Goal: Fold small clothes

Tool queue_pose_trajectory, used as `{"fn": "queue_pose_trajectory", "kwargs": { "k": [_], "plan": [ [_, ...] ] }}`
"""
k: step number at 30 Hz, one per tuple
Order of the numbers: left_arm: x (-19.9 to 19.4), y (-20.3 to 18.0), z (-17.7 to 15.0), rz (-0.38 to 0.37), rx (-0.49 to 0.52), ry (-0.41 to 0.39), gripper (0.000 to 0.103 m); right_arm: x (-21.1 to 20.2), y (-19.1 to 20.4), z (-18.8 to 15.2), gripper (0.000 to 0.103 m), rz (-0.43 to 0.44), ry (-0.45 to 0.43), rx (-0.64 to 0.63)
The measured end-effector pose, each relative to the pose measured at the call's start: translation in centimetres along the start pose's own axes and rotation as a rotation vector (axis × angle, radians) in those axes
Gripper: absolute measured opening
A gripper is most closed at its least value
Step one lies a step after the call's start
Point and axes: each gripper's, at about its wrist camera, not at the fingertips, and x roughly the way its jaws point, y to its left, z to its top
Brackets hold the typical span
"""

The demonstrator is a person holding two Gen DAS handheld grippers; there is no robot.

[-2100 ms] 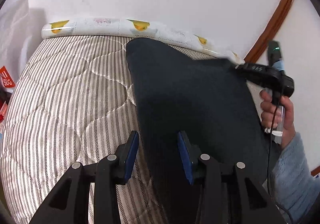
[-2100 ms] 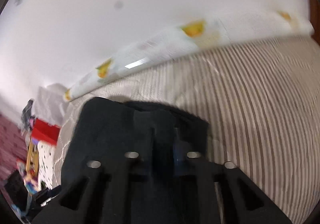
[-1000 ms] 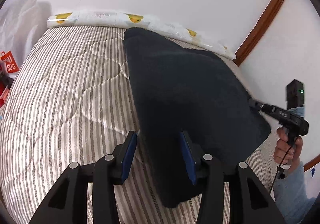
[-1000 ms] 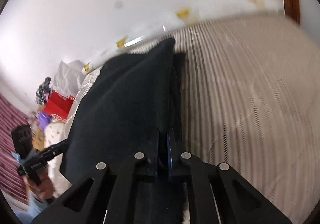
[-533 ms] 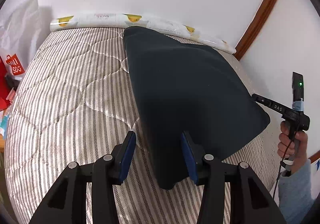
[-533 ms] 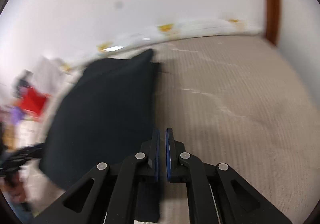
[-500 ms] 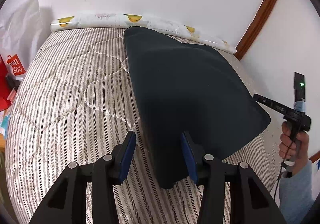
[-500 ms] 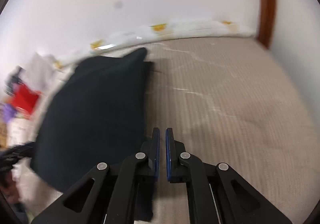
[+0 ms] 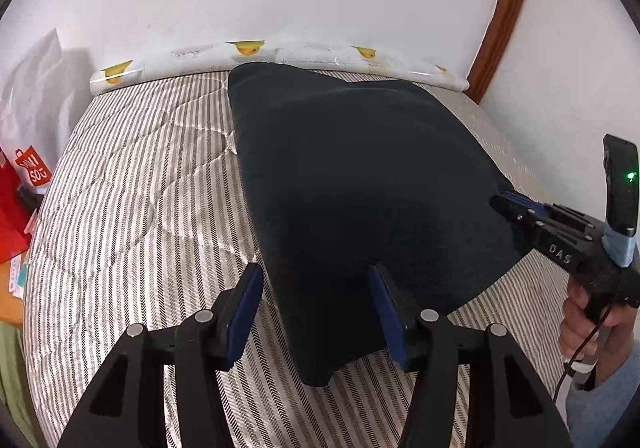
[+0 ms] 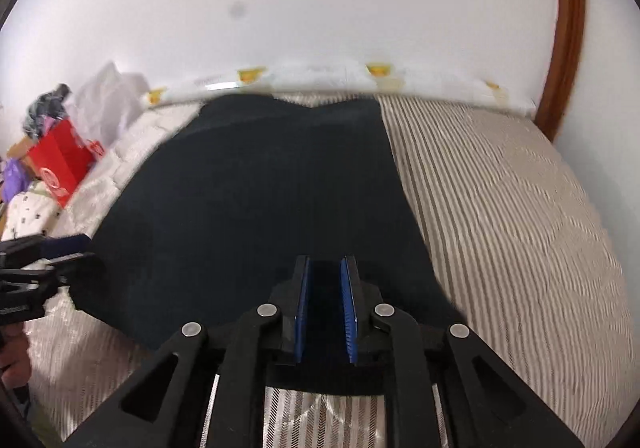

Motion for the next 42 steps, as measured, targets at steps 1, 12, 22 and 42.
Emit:
{"fn": "queue_pose_trajectory", "kwargs": {
  "k": [1,12,22,42],
  "plan": [
    [0.1,0.0,0.0,0.002,0.004,0.001,0.054,0.2,0.0,-0.4,0.015,-0.013,0.003,0.010],
    [0.6,0.5,0.0,-0.018,-0.019,0.014,0.059,0.1,0.3,-1.2,0.015,-0.096,-0.008,0.024],
    [0.4,0.4,-1.0,0.003,-0.061,0.026,0.062,-0.1,-0.2,-1.5,0.015,-0.121,0.007,0.047],
    [-2.1,-1.5,-3.0,0.081,-0.096,0.014,0.062,-2.0,-1.4,-3.0,0.016,-0.086,-0.011,0.036]
  ]
}}
